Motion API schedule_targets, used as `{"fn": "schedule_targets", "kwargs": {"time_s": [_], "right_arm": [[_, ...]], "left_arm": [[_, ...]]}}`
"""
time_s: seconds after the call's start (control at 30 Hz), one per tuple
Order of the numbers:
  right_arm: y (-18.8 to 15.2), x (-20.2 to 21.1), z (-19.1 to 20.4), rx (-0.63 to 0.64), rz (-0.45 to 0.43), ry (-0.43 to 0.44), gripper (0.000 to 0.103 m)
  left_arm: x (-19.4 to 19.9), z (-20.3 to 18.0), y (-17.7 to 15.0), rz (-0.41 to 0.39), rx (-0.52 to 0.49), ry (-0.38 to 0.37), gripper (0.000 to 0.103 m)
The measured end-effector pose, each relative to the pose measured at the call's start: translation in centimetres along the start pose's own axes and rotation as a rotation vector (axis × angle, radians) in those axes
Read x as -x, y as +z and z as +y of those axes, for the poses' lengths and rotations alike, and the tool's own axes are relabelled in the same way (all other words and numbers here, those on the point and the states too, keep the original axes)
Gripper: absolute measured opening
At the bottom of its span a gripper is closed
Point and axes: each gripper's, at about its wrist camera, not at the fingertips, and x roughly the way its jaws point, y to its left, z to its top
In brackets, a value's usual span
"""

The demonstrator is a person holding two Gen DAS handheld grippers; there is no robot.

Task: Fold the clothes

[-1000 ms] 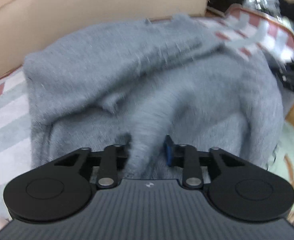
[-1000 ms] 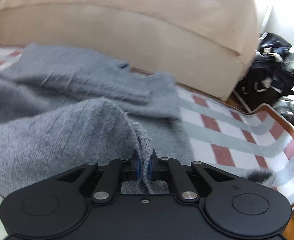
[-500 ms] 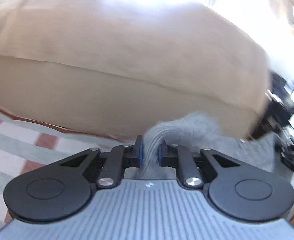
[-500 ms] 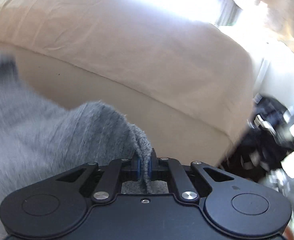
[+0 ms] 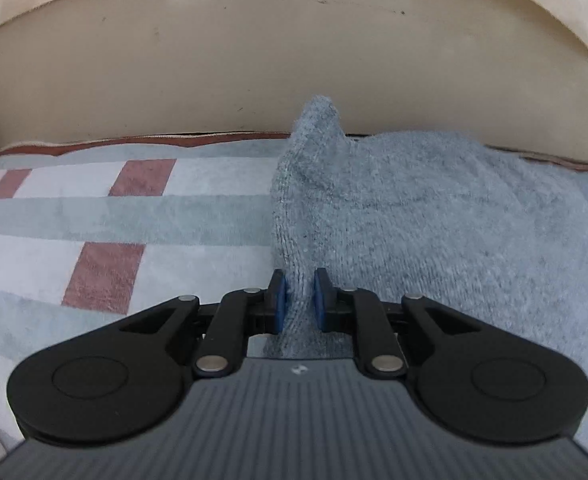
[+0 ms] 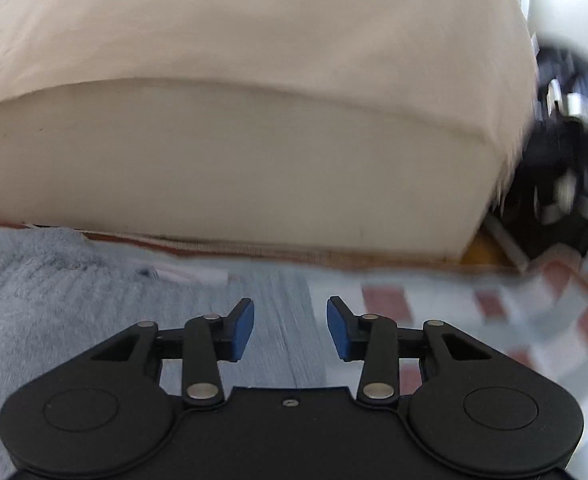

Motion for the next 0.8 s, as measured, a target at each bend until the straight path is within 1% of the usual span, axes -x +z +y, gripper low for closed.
{"fn": "schedule_targets", "kwargs": {"time_s": [0.03,0.07,0.1,0.13,0.17,0.2,0.27,0.3,0.33,0.37,0.4,0.43,0.47,0.5,0.53,0.57,0.63,0.7,0.77,0.8], "right_arm": [[-0.5,-0.2,-1.2,-0.041,0.024,0.023,0.046],[-0.8,-0.9,-1.4,-0.063,0.053,0.04,0.046],[-1.1,-1.6,-1.7,-0.086,0.082,0.057,0.046],[-1.4,-2.3,-2.0,-0.109,0.111,0.072,0.046],[-1.8,-2.9,-1.9,-0.125,0.121,0.063,0.05],[-2.1,-3.5,-1.8,-0.142,0.131,0.055,0.059],[-2.8,-5.3,-2.2,-0.235,0.155,0.109,0.067],[-3.1,-6.1,-2.5,-0.281,0.167,0.134,0.067],[-3.4,-7.2,-2.7,-0.332,0.186,0.125,0.067],[-3.7,-7.6,-2.5,-0.358,0.183,0.122,0.067],[-4.0,-8.0,-2.3,-0.383,0.18,0.119,0.058],[-4.3,-8.3,-2.1,-0.407,0.177,0.117,0.042],[-4.1,-8.4,-1.5,-0.371,0.173,0.134,0.027],[-3.4,-8.1,-0.6,-0.299,0.155,0.145,0.023],[-2.6,-7.2,-0.1,-0.256,0.115,0.164,0.021],[-1.8,-5.8,-0.4,-0.268,0.05,0.179,0.013],[-0.6,-2.9,-2.2,-0.383,-0.099,0.211,0.013],[0.4,-0.9,-3.4,-0.415,-0.201,0.195,0.013],[1.1,-0.4,-3.3,-0.396,-0.221,0.149,0.013],[1.4,-0.4,-3.2,-0.388,-0.227,0.13,0.013]], "left_arm": [[-0.1,0.5,0.1,0.009,0.023,-0.011,0.02],[-0.2,0.7,0.2,0.018,0.053,-0.027,0.022],[-0.3,1.0,0.4,0.027,0.083,-0.044,0.022],[-0.5,1.1,0.5,0.035,0.092,-0.056,0.022],[-0.5,0.7,0.5,0.038,0.057,-0.055,0.021],[-0.6,0.3,0.6,0.042,0.022,-0.055,0.02],[-0.8,-0.6,0.7,0.05,-0.049,-0.054,0.019],[-0.9,-1.0,0.7,0.054,-0.085,-0.053,0.019],[-1.0,-1.4,0.7,0.058,-0.12,-0.052,0.02],[-1.1,-1.8,0.8,0.061,-0.156,-0.052,0.022],[-1.2,-2.3,0.8,0.065,-0.191,-0.051,0.022],[-1.2,-2.6,0.9,0.07,-0.226,-0.058,0.016],[-1.1,-2.9,1.1,0.078,-0.259,-0.081,0.006],[-0.7,-3.1,1.4,0.073,-0.289,-0.106,0.006],[0.3,-2.9,1.9,0.035,-0.295,-0.125,0.006],[1.6,-2.4,2.7,-0.012,-0.261,-0.125,0.006],[3.7,-1.0,4.2,-0.091,-0.17,-0.117,0.006],[4.3,-0.5,4.9,-0.145,-0.142,-0.106,0.006],[4.6,-0.2,5.4,-0.193,-0.121,-0.084,0.006],[4.0,-0.5,5.1,-0.203,-0.128,-0.042,0.006]]}}
